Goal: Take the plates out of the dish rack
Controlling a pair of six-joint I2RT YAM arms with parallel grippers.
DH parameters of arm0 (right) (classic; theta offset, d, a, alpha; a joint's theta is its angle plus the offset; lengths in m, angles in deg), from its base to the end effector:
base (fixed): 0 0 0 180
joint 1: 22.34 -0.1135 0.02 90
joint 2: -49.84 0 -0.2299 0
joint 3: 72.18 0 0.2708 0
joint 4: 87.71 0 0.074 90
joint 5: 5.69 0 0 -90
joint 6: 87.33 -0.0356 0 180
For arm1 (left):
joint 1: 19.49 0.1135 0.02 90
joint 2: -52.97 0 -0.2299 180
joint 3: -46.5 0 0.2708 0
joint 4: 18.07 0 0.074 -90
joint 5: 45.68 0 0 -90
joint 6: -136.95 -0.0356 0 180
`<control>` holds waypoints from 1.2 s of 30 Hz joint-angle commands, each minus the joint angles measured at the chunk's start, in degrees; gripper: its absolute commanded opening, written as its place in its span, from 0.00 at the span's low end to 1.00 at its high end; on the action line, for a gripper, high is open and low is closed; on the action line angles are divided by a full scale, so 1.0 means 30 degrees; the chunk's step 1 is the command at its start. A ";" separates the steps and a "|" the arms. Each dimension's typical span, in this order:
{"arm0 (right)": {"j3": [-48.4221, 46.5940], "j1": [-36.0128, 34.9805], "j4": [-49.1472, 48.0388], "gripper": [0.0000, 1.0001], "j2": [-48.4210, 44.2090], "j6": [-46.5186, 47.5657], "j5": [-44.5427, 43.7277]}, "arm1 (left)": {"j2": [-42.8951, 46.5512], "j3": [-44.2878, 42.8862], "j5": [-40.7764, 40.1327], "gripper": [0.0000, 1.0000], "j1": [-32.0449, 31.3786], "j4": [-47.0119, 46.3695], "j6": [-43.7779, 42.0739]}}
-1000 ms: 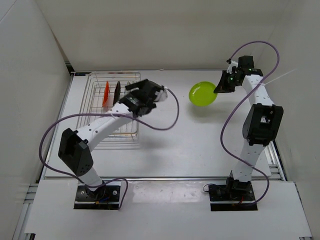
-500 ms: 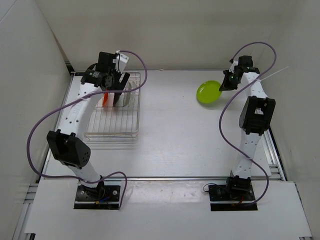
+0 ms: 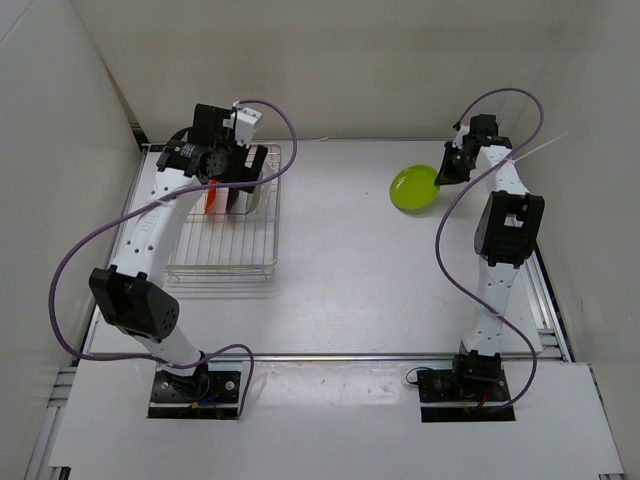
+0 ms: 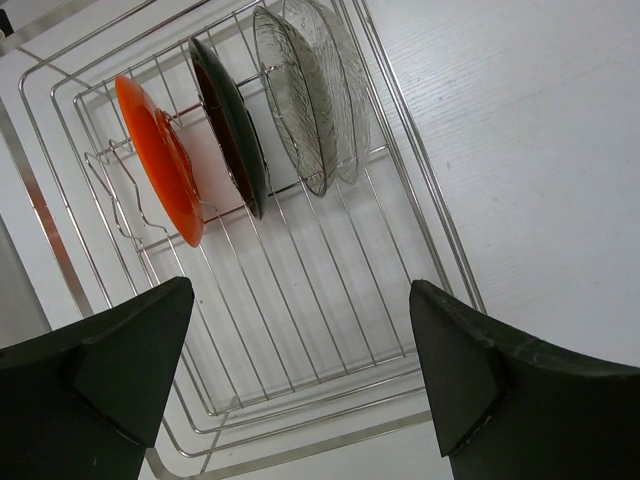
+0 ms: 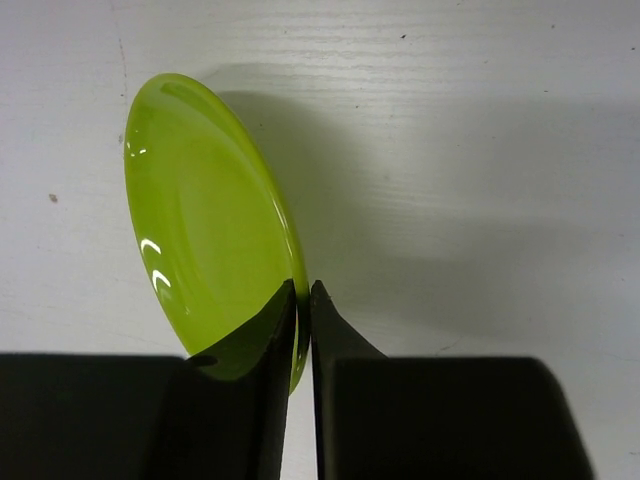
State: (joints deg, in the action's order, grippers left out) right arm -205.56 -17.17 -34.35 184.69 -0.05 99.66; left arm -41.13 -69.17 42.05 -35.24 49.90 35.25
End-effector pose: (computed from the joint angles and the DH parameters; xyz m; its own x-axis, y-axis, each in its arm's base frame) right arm 0.5140 -0.0370 0.1810 -0.8163 0.1198 -0.5651 -0.0263 0.9696 0.2435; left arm 0.3506 -0.0974 0.3630 -0.6328 0.3890 -0.6695 0.3812 0.9091 0.1679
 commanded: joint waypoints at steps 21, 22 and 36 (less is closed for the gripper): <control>-0.0064 -0.0258 0.1628 0.54 -0.1203 0.1024 0.0888 | 0.3038 0.4700 0.3472 1.00 0.3490 -0.3508 0.1353; -0.0063 -0.0258 0.1628 0.63 -0.1499 0.1024 0.0685 | 0.3038 0.4700 0.3827 1.00 0.3840 -0.3510 0.1527; 0.4506 -0.1572 0.1071 0.72 -0.9671 0.1874 -0.1541 | -0.0562 0.4290 0.6291 0.98 0.6275 -0.5912 0.2466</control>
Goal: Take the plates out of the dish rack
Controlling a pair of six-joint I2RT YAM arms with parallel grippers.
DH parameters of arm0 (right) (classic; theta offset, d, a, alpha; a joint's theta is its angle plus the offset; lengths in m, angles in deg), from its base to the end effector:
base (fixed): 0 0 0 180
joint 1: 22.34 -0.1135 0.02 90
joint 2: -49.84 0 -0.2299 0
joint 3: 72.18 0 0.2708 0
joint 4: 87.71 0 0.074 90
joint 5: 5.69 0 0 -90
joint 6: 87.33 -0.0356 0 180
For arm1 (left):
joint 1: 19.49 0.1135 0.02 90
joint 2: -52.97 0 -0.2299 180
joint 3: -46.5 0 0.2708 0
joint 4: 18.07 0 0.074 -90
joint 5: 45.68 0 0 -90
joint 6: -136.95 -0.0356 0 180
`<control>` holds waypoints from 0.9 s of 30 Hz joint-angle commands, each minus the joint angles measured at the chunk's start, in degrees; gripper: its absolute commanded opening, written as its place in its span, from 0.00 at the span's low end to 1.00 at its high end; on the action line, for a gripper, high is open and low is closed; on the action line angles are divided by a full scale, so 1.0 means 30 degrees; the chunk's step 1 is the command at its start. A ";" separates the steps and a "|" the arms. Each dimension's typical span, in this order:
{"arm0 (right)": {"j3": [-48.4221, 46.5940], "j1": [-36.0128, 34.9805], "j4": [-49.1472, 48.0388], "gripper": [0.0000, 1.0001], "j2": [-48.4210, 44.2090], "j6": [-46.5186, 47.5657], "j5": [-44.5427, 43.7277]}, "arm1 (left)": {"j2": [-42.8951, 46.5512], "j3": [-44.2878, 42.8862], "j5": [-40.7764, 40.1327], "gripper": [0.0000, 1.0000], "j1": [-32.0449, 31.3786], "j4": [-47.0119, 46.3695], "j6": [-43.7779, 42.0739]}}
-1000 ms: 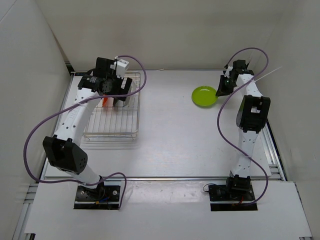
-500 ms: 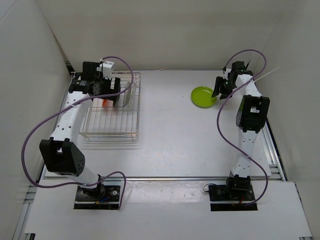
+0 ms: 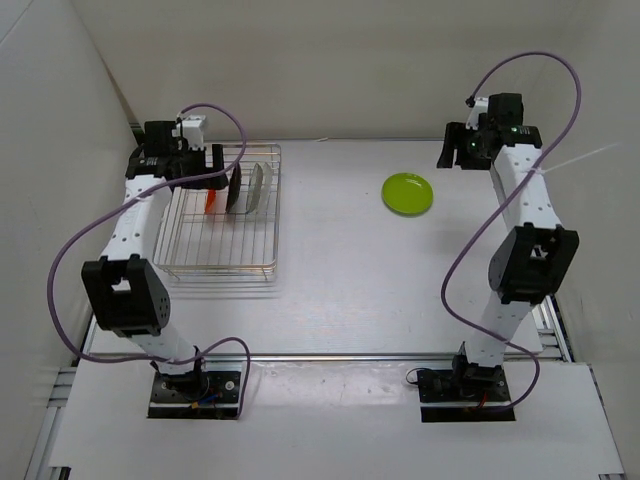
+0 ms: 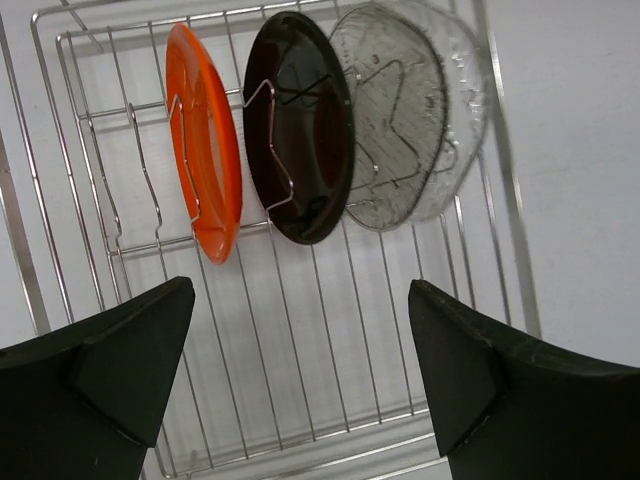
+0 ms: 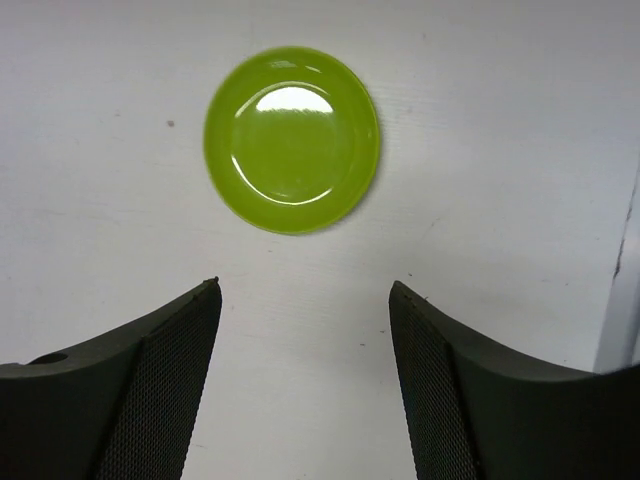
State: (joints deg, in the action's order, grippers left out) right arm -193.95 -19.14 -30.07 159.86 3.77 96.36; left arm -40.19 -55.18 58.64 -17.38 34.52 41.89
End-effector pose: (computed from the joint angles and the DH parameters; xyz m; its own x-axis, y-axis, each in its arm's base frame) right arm 0.4393 -0.0171 0.3065 -0.7150 0.0212 -0.6988 -0.1042 0.9851 0.1365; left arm 0.3785 0.0051 0.3077 -0.6798 0.0605 -0.7309 0.2027 0.9733 -0.1080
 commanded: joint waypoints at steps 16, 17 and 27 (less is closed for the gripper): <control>0.2250 -0.3558 -0.0357 0.72 -0.5295 0.0687 -0.0854 | -0.5887 -0.4123 0.0177 0.78 0.0674 -0.0783 0.0280; 0.2250 -0.3558 -0.0357 0.72 -0.5295 0.0687 -0.0854 | -0.5888 -0.4123 0.0175 0.69 0.0674 -0.0783 0.0454; 0.2250 -0.3558 -0.0357 0.72 -0.5471 0.0511 -0.0649 | -0.6621 -0.4474 -0.0616 0.25 0.0322 -0.0344 0.0456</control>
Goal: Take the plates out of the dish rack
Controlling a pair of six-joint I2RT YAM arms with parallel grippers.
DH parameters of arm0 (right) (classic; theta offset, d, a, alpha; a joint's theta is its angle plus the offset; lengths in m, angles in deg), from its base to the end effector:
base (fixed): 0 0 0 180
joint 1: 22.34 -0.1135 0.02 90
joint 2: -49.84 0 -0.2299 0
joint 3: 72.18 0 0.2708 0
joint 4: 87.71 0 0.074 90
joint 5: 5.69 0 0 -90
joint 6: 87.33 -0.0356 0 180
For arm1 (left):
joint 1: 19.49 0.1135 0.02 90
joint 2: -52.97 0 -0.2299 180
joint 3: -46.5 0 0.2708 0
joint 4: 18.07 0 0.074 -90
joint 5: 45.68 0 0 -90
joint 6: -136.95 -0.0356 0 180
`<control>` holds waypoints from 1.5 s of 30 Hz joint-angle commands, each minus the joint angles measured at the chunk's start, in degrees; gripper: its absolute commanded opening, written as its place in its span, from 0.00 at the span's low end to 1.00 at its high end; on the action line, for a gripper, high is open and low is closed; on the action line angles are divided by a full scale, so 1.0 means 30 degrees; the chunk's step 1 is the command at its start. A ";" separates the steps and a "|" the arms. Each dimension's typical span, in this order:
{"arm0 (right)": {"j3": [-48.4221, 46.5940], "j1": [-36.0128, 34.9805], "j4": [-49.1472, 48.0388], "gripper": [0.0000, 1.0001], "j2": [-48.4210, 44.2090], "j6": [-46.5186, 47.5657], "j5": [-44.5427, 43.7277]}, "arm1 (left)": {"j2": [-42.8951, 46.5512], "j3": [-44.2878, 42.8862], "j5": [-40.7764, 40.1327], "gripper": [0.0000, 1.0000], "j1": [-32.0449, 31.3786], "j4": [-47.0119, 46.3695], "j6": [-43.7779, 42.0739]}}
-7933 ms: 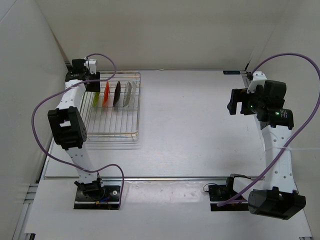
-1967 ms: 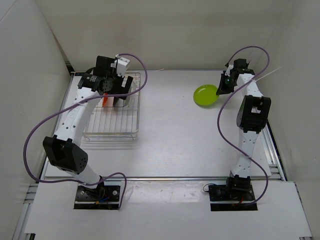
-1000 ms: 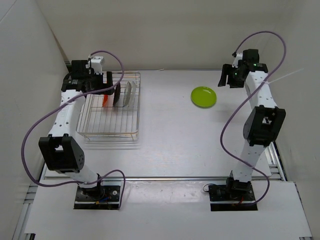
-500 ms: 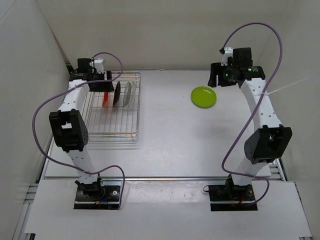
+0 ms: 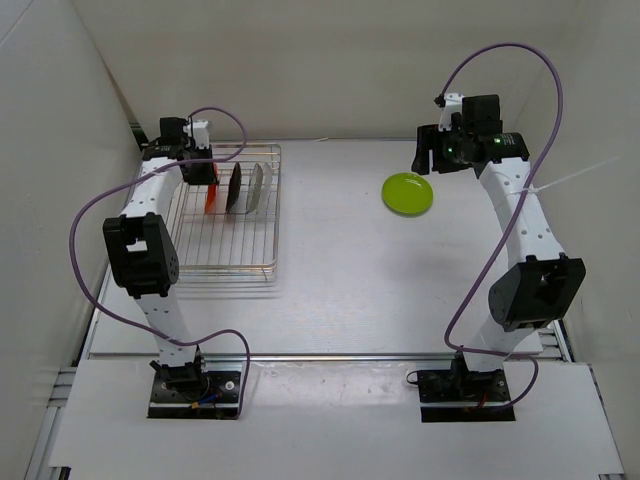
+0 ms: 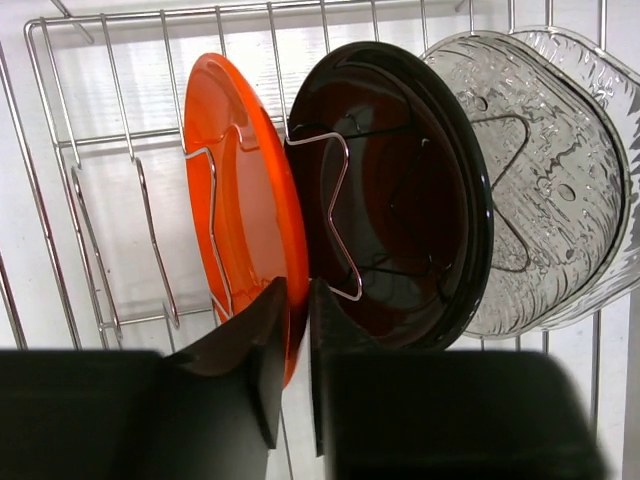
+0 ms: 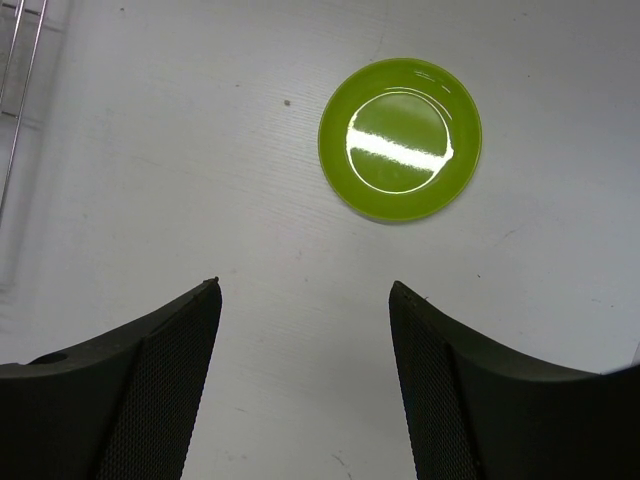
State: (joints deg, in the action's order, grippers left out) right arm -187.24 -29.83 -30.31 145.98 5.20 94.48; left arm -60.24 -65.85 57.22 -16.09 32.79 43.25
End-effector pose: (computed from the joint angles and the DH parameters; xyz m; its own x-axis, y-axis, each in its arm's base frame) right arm 0.3820 0.0566 0.3620 -0.6046 -0.1233 -0.7869 -0.2923 0.9534 0.0752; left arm 0.4484 0.0187 0.2354 -0.7768 0.0169 -0.6295 0.1307 0.9822 -0.1349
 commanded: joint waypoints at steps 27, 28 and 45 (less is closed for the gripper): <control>-0.0367 -0.0346 0.0075 0.72 -0.1195 -0.0137 -0.0022 | 0.3923 -0.6896 -0.0728 0.11 -0.3794 0.7025 -0.2920; -0.0570 -0.0143 0.0307 0.72 -0.1196 -0.0486 0.0790 | 0.4130 -0.7099 -0.0728 0.11 -0.4321 0.7435 -0.4027; -0.0722 0.1206 0.0925 0.82 -0.1780 -0.1896 1.3952 | 0.7035 0.5466 -2.1205 0.11 -2.2691 -0.3541 -1.8618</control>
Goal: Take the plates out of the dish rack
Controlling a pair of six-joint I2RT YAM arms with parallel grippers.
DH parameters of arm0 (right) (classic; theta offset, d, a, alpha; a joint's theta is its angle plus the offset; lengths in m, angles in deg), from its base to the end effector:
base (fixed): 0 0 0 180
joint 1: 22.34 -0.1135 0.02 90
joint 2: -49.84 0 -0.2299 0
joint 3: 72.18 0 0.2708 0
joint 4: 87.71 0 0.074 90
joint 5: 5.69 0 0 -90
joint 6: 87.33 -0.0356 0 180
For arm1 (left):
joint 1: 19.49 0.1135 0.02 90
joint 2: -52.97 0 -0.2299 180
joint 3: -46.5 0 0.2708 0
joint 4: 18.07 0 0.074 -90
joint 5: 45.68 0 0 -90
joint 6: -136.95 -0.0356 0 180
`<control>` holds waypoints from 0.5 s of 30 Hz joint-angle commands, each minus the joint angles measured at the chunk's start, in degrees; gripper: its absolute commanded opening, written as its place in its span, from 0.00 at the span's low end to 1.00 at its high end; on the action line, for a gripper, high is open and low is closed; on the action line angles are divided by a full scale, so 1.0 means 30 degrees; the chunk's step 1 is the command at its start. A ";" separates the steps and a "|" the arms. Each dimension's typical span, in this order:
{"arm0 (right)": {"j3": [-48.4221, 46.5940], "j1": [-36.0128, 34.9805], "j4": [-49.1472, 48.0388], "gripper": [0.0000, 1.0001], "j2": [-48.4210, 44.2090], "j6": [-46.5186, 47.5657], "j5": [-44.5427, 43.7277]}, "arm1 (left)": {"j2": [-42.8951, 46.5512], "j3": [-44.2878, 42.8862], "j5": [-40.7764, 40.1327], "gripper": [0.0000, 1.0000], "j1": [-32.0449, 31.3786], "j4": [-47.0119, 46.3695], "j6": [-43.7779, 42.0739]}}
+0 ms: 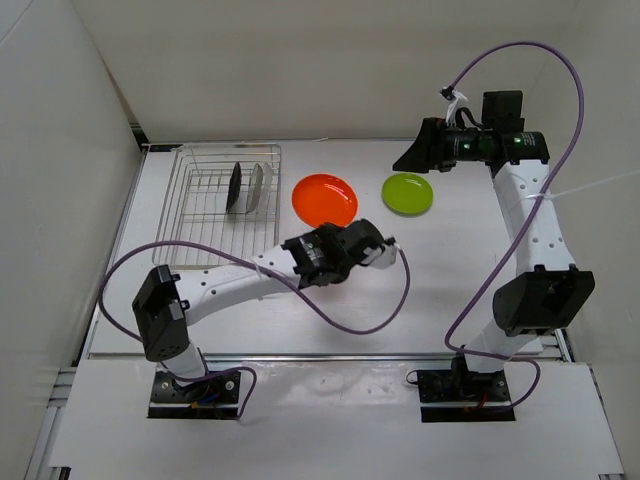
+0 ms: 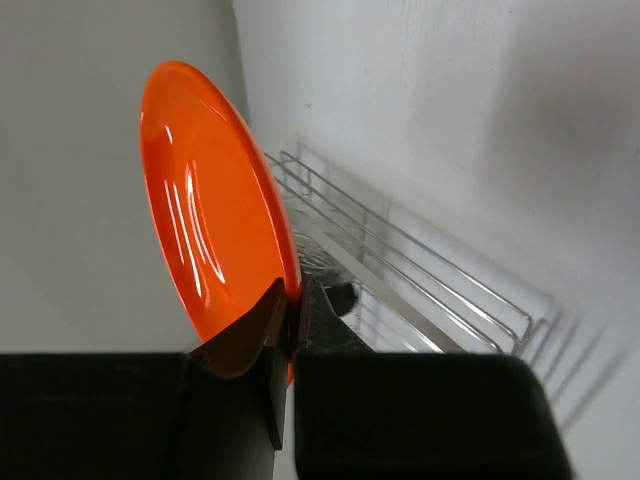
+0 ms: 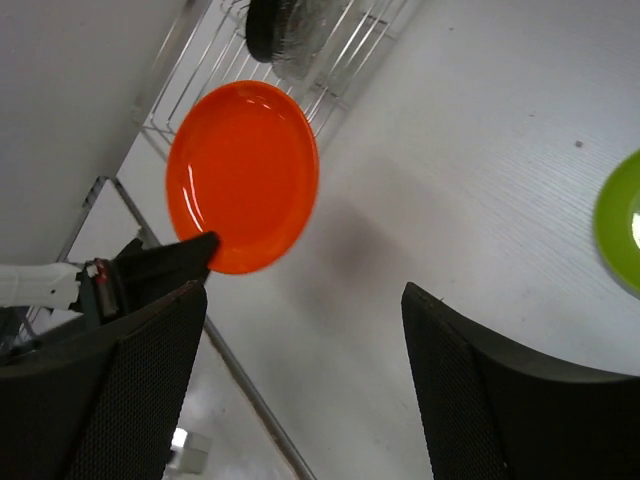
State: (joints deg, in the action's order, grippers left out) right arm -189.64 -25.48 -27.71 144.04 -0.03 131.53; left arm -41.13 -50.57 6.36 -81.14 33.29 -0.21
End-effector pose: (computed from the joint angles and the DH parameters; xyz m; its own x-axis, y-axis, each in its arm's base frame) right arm 0.3623 0.0460 0.3910 -0.6260 -0.0023 -0.7798 -0.5957 0.6468 0.4763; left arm 0.1972 -0.3193 0.2805 0.1252 0.9855 -0.1143 0.6003 0.0165 0.7996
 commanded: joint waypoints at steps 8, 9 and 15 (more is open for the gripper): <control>0.1401 -0.1413 0.0058 0.88 -0.1485 0.0724 0.1369 | -0.1002 -0.2581 -0.4604 0.11 -0.3267 -0.4772 -0.5814; 0.1401 -0.1415 0.0058 0.88 -0.1485 0.0724 0.1369 | -0.1208 -0.2787 -0.4604 0.11 -0.3530 -0.4770 -0.5814; 0.1606 -0.2060 0.0058 0.82 -0.0697 0.0900 0.0579 | -0.1386 -0.3258 -0.4604 0.11 -0.4177 -0.4975 -0.5814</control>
State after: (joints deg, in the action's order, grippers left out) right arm -185.19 -31.49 -27.12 141.22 1.74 133.76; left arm -45.35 -58.46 -5.31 -92.62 19.96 -16.55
